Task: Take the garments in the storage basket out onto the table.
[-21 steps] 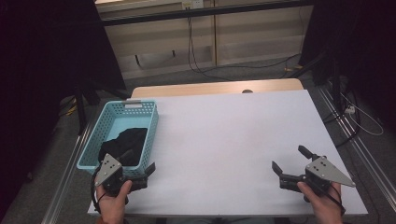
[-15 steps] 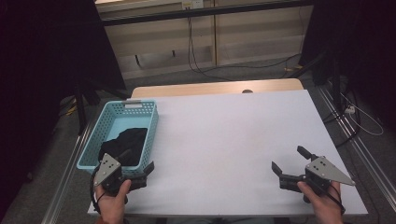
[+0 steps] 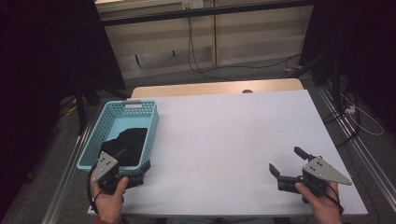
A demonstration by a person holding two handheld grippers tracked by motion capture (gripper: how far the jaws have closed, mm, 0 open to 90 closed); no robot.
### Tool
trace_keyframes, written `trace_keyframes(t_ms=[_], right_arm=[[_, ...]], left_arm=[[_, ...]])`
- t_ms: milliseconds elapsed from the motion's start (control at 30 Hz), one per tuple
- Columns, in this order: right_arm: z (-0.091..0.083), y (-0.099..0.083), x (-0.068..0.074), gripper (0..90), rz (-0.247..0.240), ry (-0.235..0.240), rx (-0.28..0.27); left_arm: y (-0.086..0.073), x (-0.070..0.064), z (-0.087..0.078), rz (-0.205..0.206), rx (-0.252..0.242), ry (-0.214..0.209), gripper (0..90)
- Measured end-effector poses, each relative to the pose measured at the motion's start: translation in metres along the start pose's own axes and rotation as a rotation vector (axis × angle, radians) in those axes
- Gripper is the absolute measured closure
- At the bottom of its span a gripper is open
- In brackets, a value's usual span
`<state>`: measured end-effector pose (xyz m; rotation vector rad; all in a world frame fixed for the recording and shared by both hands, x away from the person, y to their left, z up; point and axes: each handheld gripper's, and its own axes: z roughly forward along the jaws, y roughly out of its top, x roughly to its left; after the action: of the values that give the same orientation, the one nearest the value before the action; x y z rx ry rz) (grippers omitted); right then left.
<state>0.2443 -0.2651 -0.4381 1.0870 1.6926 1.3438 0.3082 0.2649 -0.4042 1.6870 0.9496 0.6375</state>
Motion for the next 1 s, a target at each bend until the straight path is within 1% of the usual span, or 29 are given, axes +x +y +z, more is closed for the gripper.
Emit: trace_keyframes(t_ms=[100,133,167,200,233,267,333,367,400,467,533,567,600,633,667,700,733,767,800,833,867,900,933,967,1000], right_arm=[[0.001,0.000,0.001,0.0,-0.007,0.002,0.007],[0.001,0.000,0.001,0.0,-0.008,0.008,0.013],[0.002,-0.001,0.001,0.0,-0.011,0.010,0.021],[0.003,-0.002,0.001,0.0,-0.014,0.017,0.027],[0.003,-0.002,0.001,0.0,-0.014,0.017,0.027],[0.004,-0.002,0.001,0.0,-0.012,0.022,0.025],[0.004,-0.002,0.001,0.0,-0.008,0.027,0.026],[0.004,-0.002,0.001,0.0,-0.008,0.027,0.026],[0.005,-0.002,0.002,0.0,-0.013,0.032,0.032],[0.005,-0.002,0.002,0.0,-0.016,0.029,0.034],[0.005,-0.002,0.002,0.0,-0.012,0.029,0.035],[0.005,-0.002,0.002,0.0,-0.012,0.029,0.035],[0.005,-0.002,0.002,0.0,-0.011,0.028,0.033],[0.006,-0.002,0.002,0.0,-0.010,0.030,0.034],[0.006,-0.001,0.002,0.0,-0.009,0.029,0.035],[0.006,-0.001,0.002,0.0,-0.009,0.029,0.035],[0.007,-0.001,0.003,0.0,-0.014,0.033,0.038],[0.007,-0.001,0.003,0.0,-0.014,0.033,0.038],[0.007,-0.001,0.004,0.0,-0.017,0.034,0.039],[0.006,-0.001,0.004,0.0,-0.016,0.034,0.038],[0.006,-0.001,0.004,0.0,-0.015,0.034,0.038],[0.006,-0.001,0.004,0.0,-0.015,0.034,0.038],[0.007,-0.001,0.004,0.0,-0.014,0.032,0.040],[0.007,-0.001,0.004,0.0,-0.014,0.032,0.040],[0.007,-0.001,0.004,0.0,-0.013,0.032,0.040]], left_arm=[[0.003,0.002,-0.001,-0.002,0.015,0.009,3.8],[0.005,0.004,-0.002,-0.029,0.009,0.009,3.8],[0.007,0.005,-0.001,-0.036,0.010,0.014,3.7],[0.012,0.007,-0.001,-0.024,0.019,0.007,3.7],[0.012,0.007,-0.001,-0.024,0.019,0.007,3.7],[0.015,0.010,-0.001,-0.019,0.024,0.006,3.7],[0.017,0.013,-0.001,-0.032,0.031,0.010,3.7],[0.017,0.013,-0.001,-0.032,0.031,0.010,3.7],[0.018,0.015,-0.001,-0.049,0.040,0.005,3.8],[0.019,0.017,-0.001,-0.053,0.053,-0.008,4.1],[0.023,0.019,-0.001,-0.057,0.072,-0.008,4.7],[0.023,0.019,-0.001,-0.057,0.072,-0.008,4.2],[0.027,0.023,0.001,-0.049,0.090,0.000,4.2],[0.028,0.024,0.001,-0.049,0.094,0.005,3.9],[0.029,0.026,0.002,-0.060,0.100,-0.008,3.7],[0.029,0.026,0.002,-0.060,0.100,-0.008,3.7],[0.030,0.031,0.002,-0.072,0.104,-0.026,3.6],[0.030,0.031,0.002,-0.072,0.104,-0.026,3.4],[0.031,0.036,0.001,-0.091,0.100,-0.046,3.4],[0.031,0.036,0.001,-0.091,0.100,-0.046,3.3],[0.030,0.039,0.001,-0.074,0.100,-0.032,3.4],[0.030,0.039,0.001,-0.074,0.100,-0.032,3.4],[0.030,0.042,0.002,-0.071,0.114,-0.039,3.4],[0.030,0.042,0.002,-0.071,0.114,-0.039,3.4],[0.030,0.044,0.003,-0.085,0.122,-0.038,3.4]])
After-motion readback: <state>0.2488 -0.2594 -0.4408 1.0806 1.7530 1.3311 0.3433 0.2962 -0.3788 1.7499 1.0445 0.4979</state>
